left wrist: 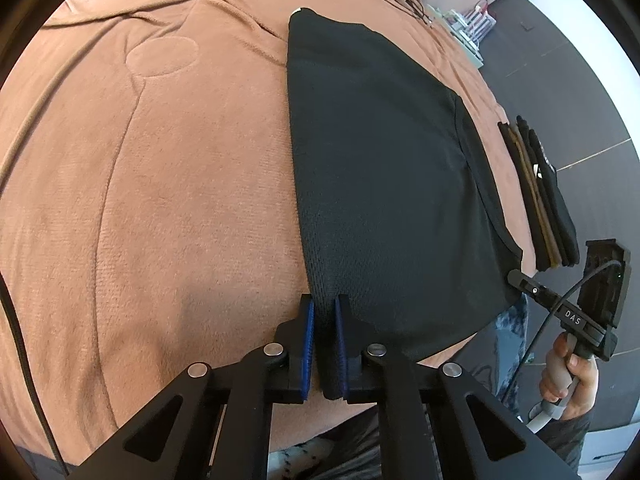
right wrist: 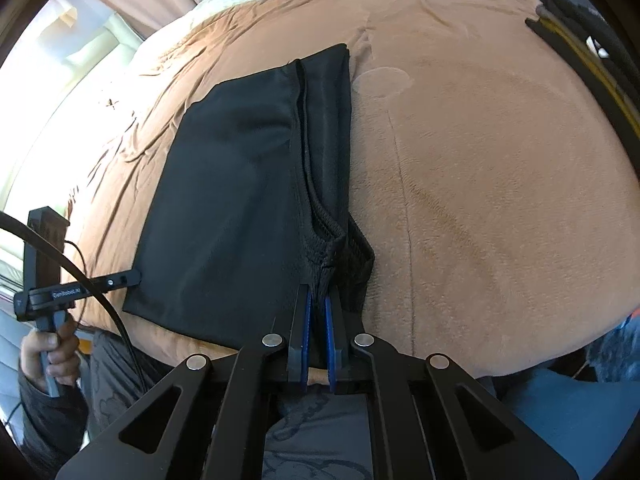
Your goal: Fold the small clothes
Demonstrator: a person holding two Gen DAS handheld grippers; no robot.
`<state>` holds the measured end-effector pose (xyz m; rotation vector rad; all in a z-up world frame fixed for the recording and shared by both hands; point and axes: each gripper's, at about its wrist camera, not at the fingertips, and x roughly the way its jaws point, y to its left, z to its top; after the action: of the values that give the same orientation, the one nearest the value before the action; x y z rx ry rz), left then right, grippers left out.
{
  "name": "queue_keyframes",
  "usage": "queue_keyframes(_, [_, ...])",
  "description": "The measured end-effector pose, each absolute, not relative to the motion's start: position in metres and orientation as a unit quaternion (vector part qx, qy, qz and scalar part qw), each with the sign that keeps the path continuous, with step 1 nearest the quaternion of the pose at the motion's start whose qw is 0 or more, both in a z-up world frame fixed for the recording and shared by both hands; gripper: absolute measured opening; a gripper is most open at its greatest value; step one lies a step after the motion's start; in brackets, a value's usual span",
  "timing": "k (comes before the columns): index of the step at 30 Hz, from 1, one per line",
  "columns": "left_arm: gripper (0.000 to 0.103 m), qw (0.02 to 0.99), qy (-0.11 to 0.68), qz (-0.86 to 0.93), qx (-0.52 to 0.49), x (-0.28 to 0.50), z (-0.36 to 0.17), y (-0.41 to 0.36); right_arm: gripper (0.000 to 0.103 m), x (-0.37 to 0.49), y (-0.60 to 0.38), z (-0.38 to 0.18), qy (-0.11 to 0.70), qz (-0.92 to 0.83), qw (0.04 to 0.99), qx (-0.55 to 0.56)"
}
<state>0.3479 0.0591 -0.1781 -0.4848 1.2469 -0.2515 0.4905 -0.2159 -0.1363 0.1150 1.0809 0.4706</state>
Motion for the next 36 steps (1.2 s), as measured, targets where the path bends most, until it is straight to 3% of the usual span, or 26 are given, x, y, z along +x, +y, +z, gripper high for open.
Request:
queue_keyframes(3, [0.015, 0.776, 0.576, -0.116, -0.229, 0.351, -0.177, 0.057, 0.005, 0.494, -0.211, -0.13, 0.503, 0.231, 0.832, 0.038])
queue_keyframes(4, [0.019, 0.775, 0.574, -0.119, -0.236, 0.353, -0.178, 0.059, 0.014, 0.497, -0.211, -0.129, 0.5, 0.237, 0.832, 0.037])
queue_keyframes(5, [0.026, 0.775, 0.572, -0.121, -0.242, 0.353, -0.178, 0.063, 0.038, 0.501, -0.211, -0.128, 0.499, 0.237, 0.833, 0.036])
queue_keyframes(7, [0.031, 0.775, 0.564, -0.123, -0.255, 0.358, -0.178, 0.065, 0.067, 0.507, -0.214, -0.128, 0.49, 0.233, 0.839, 0.04])
queue_keyframes(10, [0.035, 0.78, 0.558, -0.121, -0.256, 0.367, -0.177, 0.067, 0.067, 0.517, -0.218, -0.129, 0.483, 0.247, 0.838, 0.061])
queue_keyframes(19, [0.035, 0.786, 0.545, -0.115, -0.268, 0.403, -0.178, 0.075, 0.066, 0.56, -0.237, -0.152, 0.488, 0.262, 0.821, 0.137])
queue_keyframes(24, [0.035, 0.784, 0.541, -0.118, -0.281, 0.428, -0.181, 0.079, 0.052, 0.586, -0.239, -0.164, 0.495, 0.277, 0.806, 0.168])
queue_keyframes(36, [0.035, 0.778, 0.537, -0.122, -0.302, 0.485, -0.185, 0.087, 0.052, 0.651, -0.223, -0.18, 0.497, 0.346, 0.77, 0.203])
